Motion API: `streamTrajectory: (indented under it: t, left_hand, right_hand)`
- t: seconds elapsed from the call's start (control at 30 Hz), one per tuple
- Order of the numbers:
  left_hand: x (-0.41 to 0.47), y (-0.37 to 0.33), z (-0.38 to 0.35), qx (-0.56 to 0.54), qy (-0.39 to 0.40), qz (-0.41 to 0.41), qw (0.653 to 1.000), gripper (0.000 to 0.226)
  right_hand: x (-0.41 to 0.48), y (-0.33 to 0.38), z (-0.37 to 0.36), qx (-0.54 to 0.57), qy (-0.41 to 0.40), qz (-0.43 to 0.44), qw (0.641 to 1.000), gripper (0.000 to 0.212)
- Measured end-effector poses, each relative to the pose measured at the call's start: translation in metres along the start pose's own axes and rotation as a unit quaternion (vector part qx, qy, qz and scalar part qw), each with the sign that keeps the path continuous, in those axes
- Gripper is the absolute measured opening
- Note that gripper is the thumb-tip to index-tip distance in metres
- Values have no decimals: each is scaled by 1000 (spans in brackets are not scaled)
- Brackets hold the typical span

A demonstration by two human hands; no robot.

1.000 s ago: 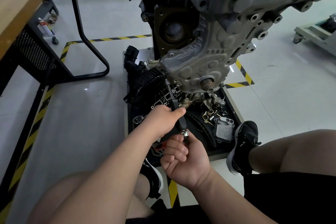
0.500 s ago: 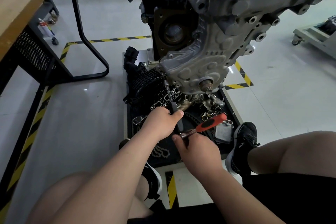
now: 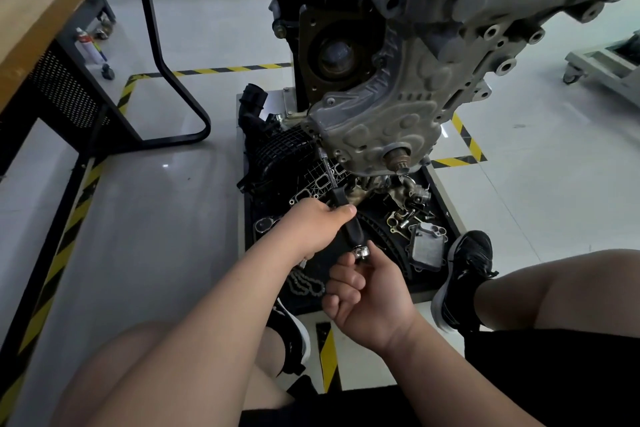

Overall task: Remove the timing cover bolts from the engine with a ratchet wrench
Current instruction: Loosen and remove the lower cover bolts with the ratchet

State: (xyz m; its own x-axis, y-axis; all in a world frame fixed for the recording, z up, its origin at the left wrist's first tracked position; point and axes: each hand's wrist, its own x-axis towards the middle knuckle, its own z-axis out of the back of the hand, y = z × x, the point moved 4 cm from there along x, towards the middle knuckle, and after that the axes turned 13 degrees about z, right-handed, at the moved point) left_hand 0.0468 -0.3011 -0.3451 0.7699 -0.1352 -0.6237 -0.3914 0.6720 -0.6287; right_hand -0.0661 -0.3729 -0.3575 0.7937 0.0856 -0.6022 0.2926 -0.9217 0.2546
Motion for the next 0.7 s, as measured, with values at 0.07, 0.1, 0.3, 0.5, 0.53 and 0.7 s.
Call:
streamTrajectory:
  t: [0.07, 0.1, 0.3, 0.5, 0.53, 0.7]
  left_hand:
    - [0, 0, -1, -6, 4, 3, 1000, 44]
    - [0, -1, 0, -5, -2, 1, 1000, 43]
    - [-2, -2, 4, 1, -58, -27, 998, 46]
    - [-6, -6, 9, 16, -112, -57, 992, 47]
    - [-7, -5, 9, 28, -119, -58, 991, 49]
    - [-7, -4, 8, 54, -147, -52, 986, 55]
  right_hand:
    - [-2, -7, -6, 17, 19, -19, 999, 50]
    - [-3, -10, -9, 26, 28, -23, 999, 45]
    - [-5, -13, -14, 28, 29, -25, 999, 50]
    - [-6, 2, -2, -377, -78, 173, 907, 56]
    - [-8, 11, -2, -488, -80, 226, 839, 55]
    - [-15, 39, -12, -862, -60, 300, 403, 45]
